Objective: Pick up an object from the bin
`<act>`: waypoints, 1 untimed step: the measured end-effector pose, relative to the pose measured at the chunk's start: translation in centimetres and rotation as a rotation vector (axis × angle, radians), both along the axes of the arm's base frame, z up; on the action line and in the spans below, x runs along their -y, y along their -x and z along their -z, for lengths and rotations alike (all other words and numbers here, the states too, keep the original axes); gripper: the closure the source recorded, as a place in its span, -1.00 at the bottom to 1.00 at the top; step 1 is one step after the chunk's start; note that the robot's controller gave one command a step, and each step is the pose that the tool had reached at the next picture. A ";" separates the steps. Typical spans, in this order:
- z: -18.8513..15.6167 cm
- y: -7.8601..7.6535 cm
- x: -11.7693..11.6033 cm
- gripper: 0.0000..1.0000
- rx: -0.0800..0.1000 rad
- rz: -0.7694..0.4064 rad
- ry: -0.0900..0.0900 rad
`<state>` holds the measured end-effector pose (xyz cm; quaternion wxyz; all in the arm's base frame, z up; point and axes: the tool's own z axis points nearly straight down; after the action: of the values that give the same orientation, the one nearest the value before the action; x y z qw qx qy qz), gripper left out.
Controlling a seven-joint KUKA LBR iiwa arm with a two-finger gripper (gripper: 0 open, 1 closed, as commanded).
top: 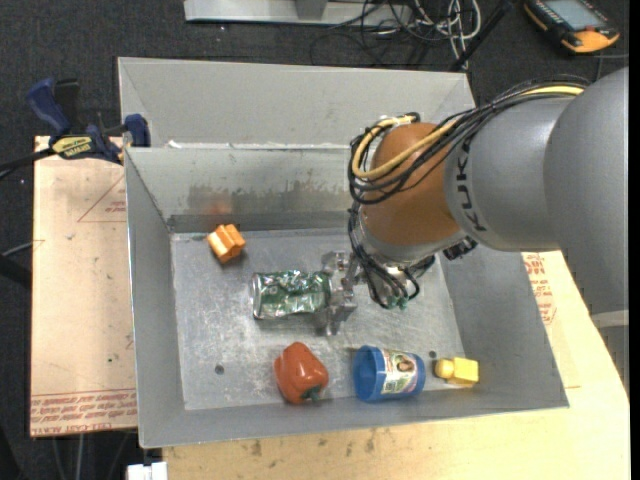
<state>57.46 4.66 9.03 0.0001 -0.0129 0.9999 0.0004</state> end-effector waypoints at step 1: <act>-2.4 -0.3 -0.2 1.00 0.001 0.008 -0.001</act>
Offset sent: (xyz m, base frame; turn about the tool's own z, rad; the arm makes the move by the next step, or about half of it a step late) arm -0.0031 0.0001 0.0430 0.0267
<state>57.76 4.85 11.39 0.0006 -0.0090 1.0000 0.0008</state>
